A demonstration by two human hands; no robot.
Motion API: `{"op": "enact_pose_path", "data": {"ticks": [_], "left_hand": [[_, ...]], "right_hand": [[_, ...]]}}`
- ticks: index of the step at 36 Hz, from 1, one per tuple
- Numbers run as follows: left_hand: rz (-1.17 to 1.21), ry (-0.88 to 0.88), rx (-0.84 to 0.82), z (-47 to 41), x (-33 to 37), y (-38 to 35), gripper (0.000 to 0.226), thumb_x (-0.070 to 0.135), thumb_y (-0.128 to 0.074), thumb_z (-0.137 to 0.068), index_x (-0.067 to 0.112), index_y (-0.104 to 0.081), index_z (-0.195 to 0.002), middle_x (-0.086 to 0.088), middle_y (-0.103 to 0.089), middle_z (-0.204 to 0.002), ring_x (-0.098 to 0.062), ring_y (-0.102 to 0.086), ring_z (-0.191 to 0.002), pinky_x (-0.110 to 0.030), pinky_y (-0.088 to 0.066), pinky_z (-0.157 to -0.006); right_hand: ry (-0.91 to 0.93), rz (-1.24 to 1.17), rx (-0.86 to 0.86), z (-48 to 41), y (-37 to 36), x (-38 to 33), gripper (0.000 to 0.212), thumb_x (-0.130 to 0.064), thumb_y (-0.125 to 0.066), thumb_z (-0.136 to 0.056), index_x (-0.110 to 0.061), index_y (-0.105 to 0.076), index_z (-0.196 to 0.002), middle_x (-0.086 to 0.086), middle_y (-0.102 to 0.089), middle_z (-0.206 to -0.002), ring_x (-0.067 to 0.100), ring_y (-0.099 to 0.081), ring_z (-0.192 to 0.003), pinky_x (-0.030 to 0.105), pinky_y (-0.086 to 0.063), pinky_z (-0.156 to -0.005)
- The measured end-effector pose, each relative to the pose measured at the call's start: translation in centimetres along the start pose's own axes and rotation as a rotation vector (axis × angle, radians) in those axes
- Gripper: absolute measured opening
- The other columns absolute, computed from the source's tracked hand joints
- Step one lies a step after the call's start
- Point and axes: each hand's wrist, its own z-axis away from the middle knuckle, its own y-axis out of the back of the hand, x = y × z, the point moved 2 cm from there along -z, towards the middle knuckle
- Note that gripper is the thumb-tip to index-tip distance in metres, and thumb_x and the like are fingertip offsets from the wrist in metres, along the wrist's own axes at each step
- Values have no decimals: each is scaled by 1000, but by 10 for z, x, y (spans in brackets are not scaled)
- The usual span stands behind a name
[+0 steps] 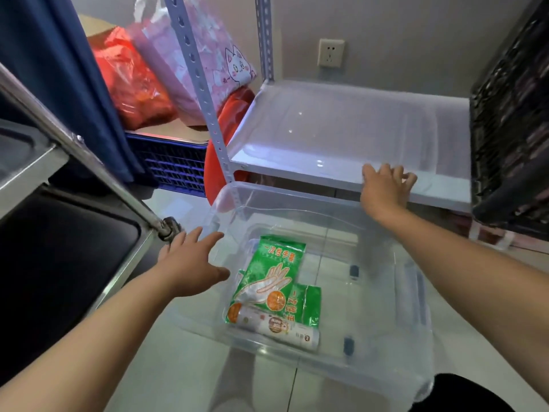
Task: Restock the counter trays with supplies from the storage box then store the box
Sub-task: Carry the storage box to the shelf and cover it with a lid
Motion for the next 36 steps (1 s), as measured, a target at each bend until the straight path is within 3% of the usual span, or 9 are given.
{"op": "enact_pose_path", "data": {"ticks": [7,10,14,18,22,25,29,33,36], "left_hand": [[134,55,202,-6,-8,18,88,59,-54,-61,35,-41,-144,-6,-51,-142,-31,-45,-131,-48,-39,-106],[239,92,294,-5,-8,31,83,47,-67,-69,28,-41,-146,-7,-54,-139,-31,-51,-125,-47,-43,-102],[526,146,380,-20,-24,30,108,66,-60,-47,34,-31,-146,-18,-68,-117,-41,-65,-100,-54,-53,-88],[717,135,399,-23,-27,28,113,61,-77,-51,38,-23,-147,-23,-61,-128,-49,-60,-111,-62,-51,-91],[840,72,453,16,12,51,102,33,-86,-72,22,-27,-154,-12,-32,-157,-31,-35,-141,-48,-34,-112],[950,23,450,16,19,50,105,37,-87,-70,28,-24,-154,-6,-26,-161,-29,-30,-145,-51,-33,-113],[1106,-39,473,15,22,56,103,36,-84,-74,30,-22,-155,0,-24,-162,-24,-25,-147,-49,-30,-116],[1261,-123,525,8,14,61,86,37,-84,-74,29,-40,-147,2,-44,-152,-17,-40,-138,-43,-36,-112],[1364,-216,423,9,17,61,30,16,-72,-88,17,-67,-118,5,-75,-104,-21,-64,-103,-34,-51,-89]], "right_hand": [[314,7,164,67,34,12,36,10,-58,-67,-16,-59,-91,6,-61,-84,31,-50,-84,39,-25,-75],[403,65,261,75,75,14,37,11,-68,-57,-11,-62,-86,7,-61,-74,32,-52,-77,38,-24,-72],[465,106,422,77,145,14,45,12,-70,-49,-7,-62,-89,15,-60,-72,34,-52,-71,38,-18,-66],[506,147,529,76,206,17,39,9,-69,-58,-7,-60,-92,16,-57,-73,33,-49,-71,39,-20,-66],[580,258,579,77,254,18,31,1,-67,-65,-8,-54,-92,14,-55,-76,32,-47,-75,41,-26,-71],[645,285,604,82,291,20,25,-14,-67,-72,-9,-59,-95,14,-60,-85,34,-53,-84,45,-35,-78],[642,220,730,85,343,35,40,-30,-66,-81,-10,-63,-115,17,-66,-104,39,-57,-100,53,-35,-91],[575,51,780,76,377,54,49,-42,-56,-87,-16,-58,-129,11,-67,-122,37,-56,-108,51,-36,-94],[510,-7,688,65,372,58,49,-46,-55,-87,-21,-59,-130,9,-69,-121,37,-57,-107,48,-39,-92]]}}
